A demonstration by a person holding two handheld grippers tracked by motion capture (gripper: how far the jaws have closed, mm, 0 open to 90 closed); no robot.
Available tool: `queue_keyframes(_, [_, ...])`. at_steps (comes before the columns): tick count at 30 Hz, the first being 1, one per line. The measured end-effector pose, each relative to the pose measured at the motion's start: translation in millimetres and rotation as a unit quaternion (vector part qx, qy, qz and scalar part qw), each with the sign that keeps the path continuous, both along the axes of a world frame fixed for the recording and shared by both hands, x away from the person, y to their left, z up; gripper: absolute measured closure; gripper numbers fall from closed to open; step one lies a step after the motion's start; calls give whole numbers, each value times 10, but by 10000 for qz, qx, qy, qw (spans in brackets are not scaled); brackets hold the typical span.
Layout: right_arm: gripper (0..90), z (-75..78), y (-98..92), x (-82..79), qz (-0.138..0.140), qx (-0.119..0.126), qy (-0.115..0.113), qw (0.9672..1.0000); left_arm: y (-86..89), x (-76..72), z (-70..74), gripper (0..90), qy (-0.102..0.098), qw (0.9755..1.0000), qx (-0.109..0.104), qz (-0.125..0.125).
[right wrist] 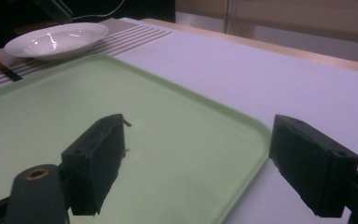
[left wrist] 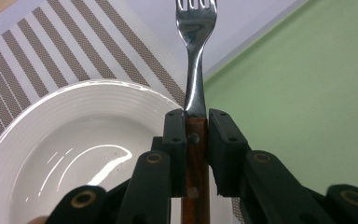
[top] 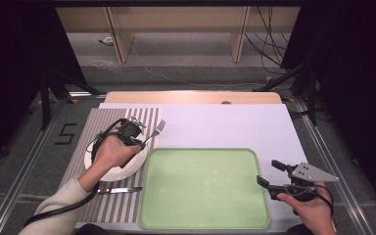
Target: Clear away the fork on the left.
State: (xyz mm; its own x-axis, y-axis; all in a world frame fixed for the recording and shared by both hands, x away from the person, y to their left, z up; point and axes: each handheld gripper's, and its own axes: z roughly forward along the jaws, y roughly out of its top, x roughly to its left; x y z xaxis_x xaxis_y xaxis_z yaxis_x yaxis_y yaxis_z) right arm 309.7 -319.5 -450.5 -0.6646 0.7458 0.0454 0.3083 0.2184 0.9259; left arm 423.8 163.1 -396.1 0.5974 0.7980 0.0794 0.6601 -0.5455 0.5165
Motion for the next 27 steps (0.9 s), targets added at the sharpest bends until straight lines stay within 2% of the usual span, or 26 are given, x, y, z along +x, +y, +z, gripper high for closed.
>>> queue_keyframes(10, [195,4,-1,-3,-3,3,-2,10000,-73,-162,-67,771,65,9998,-55,-157])
queue_keyframes(20, [195,6,-2,-7,-1,-4,-12,10000,-118,-262,-111,771,86,9998,-24,-188])
queue_keyframes(27, [195,6,-1,-6,6,-9,-6,10000,-191,-352,-154,771,202,9994,-56,-277])
